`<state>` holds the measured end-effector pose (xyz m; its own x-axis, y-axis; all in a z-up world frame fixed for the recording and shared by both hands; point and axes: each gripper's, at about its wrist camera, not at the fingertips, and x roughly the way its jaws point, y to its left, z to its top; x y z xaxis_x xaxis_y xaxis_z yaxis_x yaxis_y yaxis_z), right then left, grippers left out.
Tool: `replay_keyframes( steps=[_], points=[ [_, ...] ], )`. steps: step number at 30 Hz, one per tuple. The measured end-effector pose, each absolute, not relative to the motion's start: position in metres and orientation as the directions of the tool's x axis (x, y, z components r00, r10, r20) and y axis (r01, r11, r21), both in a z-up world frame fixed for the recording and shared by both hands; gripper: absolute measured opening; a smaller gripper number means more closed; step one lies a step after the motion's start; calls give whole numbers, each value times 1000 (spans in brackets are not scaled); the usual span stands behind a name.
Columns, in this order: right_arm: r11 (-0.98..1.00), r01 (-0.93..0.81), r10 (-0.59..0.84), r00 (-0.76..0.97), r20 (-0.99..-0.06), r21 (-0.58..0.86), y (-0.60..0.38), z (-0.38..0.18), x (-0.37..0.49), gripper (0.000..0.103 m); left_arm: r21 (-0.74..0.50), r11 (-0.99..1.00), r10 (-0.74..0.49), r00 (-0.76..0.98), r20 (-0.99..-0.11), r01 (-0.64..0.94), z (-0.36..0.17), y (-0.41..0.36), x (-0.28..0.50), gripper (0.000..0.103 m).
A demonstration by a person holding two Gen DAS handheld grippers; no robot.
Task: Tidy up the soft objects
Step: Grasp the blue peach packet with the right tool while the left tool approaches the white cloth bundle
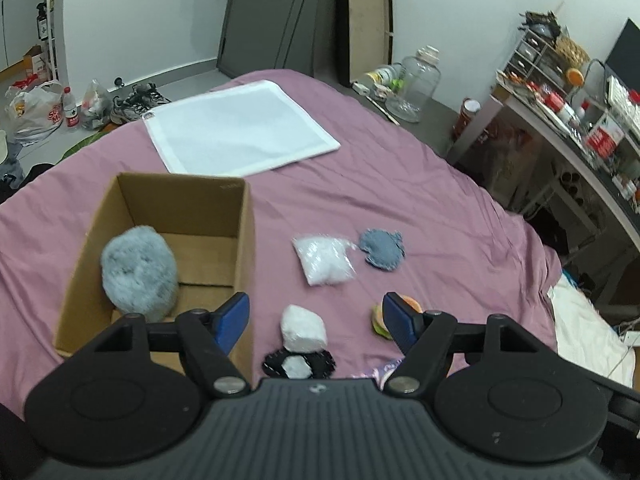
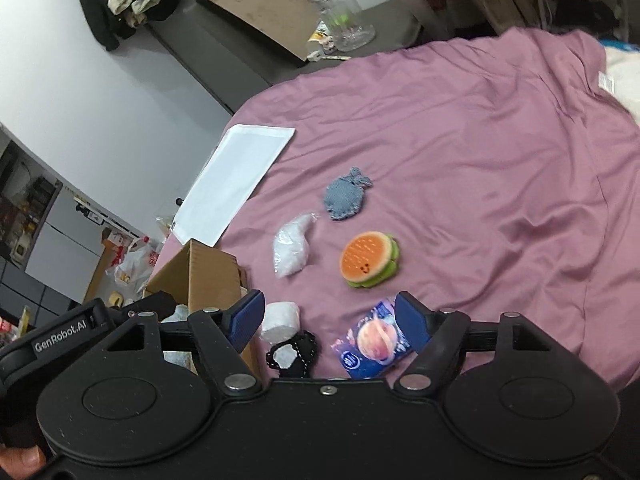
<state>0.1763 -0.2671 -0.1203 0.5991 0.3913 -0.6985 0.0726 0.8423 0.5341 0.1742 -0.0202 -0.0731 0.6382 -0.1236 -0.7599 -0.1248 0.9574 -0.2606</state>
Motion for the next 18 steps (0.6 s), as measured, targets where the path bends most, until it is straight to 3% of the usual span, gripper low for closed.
replay_keyframes(
  steps=[15, 18],
  points=[
    [762, 141, 489, 516, -704, 633, -302, -176, 186, 71, -175, 978, -70, 599, -797, -117, -95, -71, 183, 71],
    [737, 152, 517, 501, -694, 659, -305, -185, 191, 67, -193, 972, -86, 570, -817, -130, -105, -74, 190, 68]
  ],
)
